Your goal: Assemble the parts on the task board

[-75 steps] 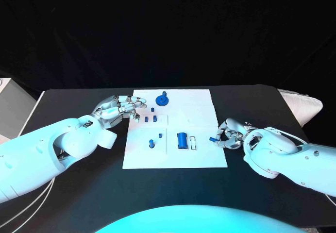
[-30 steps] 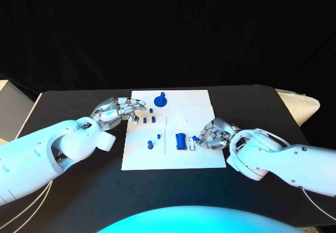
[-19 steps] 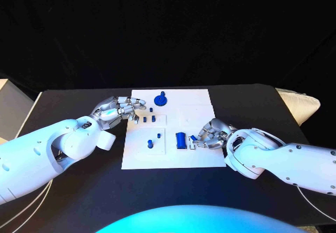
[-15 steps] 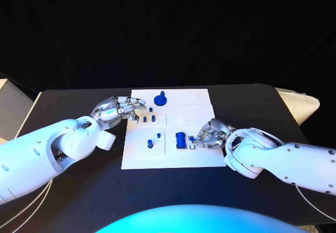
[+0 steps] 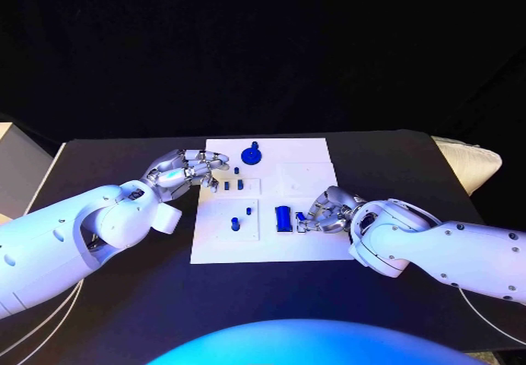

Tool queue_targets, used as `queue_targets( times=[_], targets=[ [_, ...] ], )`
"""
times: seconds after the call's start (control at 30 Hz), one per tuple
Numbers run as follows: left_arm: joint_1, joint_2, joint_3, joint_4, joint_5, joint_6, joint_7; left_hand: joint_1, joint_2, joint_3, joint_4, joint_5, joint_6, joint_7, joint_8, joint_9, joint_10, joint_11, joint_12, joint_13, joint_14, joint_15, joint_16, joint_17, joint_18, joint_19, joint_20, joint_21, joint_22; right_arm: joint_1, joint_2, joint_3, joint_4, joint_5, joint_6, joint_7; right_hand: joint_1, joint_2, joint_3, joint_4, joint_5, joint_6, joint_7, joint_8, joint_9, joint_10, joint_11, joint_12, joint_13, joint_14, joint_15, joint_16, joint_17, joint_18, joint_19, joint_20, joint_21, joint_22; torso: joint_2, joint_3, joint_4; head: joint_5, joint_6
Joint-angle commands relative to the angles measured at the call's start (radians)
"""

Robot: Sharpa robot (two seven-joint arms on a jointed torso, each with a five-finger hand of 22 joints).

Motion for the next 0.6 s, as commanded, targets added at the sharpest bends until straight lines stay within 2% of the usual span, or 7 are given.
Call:
queue_targets(
  times=[0.03, 0.43, 0.53, 0.6],
  targets=[
    [0.000, 0.003, 0.001, 0.001, 0.009, 0.016, 0.010, -0.004, 0.001, 0.002, 0.002, 0.002, 0.006, 0.001, -0.005, -0.001, 0.002, 0.002, -0.006, 0.001, -0.002, 0.006, -0.003, 0.001, 0.015, 0.005, 0.000, -0.006, -0.001, -0.001, 0.005, 0.000, -0.001, -0.001, 0.019, -0.004, -0.009, 0.002, -0.005, 0.000, -0.004, 0.006, 0.002, 0.002, 0.000, 0.089, -0.006, 0.005, 0.246, 0.103, -0.005, 0.004, 0.263, -0.010, 0.090, -0.005, -0.003, 0.246, 0.000, -0.0002, 0.0013, 0.000, -0.001],
    [0.000, 0.004, 0.001, -0.001, 0.009, 0.016, 0.009, -0.006, 0.001, 0.002, 0.003, 0.002, 0.006, 0.001, -0.005, -0.001, 0.001, 0.003, -0.006, 0.001, -0.002, 0.006, -0.003, 0.001, 0.015, 0.005, 0.000, -0.007, -0.001, -0.001, 0.013, 0.000, 0.000, -0.001, -0.010, 0.001, -0.007, 0.011, -0.004, -0.003, 0.012, 0.007, -0.001, 0.003, 0.001, 0.091, -0.009, 0.010, 0.248, 0.103, -0.006, 0.004, 0.263, -0.011, 0.091, -0.005, 0.003, 0.248, 0.000, -0.0004, 0.0004, 0.003, -0.002],
    [0.000, 0.004, 0.001, -0.002, 0.009, 0.016, 0.009, -0.006, 0.001, 0.002, 0.003, 0.002, 0.006, 0.001, -0.005, -0.001, 0.001, 0.003, -0.006, 0.001, -0.002, 0.006, -0.003, 0.001, 0.015, 0.005, 0.000, -0.007, -0.001, -0.001, 0.013, 0.000, 0.000, -0.001, -0.010, 0.001, -0.021, 0.011, -0.012, 0.000, 0.016, 0.008, 0.000, 0.003, 0.001, 0.091, -0.008, 0.010, 0.248, 0.103, -0.007, 0.004, 0.263, -0.011, 0.091, -0.006, 0.003, 0.248, 0.000, -0.0006, 0.0000, 0.002, -0.001],
    [0.000, 0.005, 0.001, -0.003, 0.009, 0.016, 0.009, -0.006, 0.001, 0.002, 0.003, 0.002, 0.006, 0.001, -0.005, -0.001, 0.001, 0.003, -0.006, 0.001, -0.002, 0.006, -0.003, 0.001, 0.015, 0.005, 0.000, -0.007, -0.001, -0.001, 0.013, 0.000, -0.001, -0.001, -0.009, 0.001, -0.063, 0.024, -0.025, 0.001, 0.030, 0.008, 0.000, 0.003, 0.001, 0.091, -0.008, 0.011, 0.248, 0.103, -0.006, 0.004, 0.263, -0.011, 0.091, -0.006, 0.003, 0.248, 0.000, -0.0009, 0.0003, 0.001, -0.003]
  ],
)
